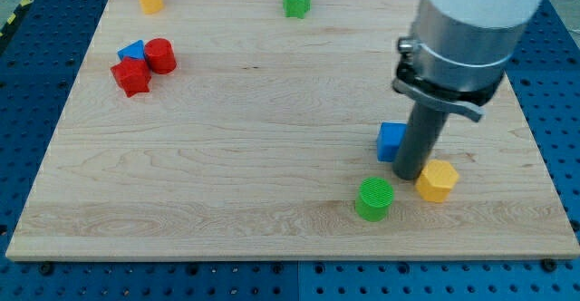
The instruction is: Slide the blue cube to the top right
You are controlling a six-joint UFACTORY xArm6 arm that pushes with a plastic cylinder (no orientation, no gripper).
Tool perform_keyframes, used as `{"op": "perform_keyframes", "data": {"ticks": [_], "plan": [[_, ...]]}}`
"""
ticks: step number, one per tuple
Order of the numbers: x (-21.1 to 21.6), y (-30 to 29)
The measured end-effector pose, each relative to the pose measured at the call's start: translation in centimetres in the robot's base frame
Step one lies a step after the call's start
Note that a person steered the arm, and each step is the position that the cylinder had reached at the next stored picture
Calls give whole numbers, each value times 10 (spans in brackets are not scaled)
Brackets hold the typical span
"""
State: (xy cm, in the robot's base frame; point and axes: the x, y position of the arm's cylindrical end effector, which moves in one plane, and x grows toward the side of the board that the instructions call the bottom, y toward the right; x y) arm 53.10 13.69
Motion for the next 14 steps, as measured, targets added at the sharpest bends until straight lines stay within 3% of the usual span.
{"op": "perform_keyframes", "data": {"ticks": [4,8,11,12,14], "plan": [[-37,-36],[-140,-47],[-178,-74],[-189,-74],[-205,-1]]}}
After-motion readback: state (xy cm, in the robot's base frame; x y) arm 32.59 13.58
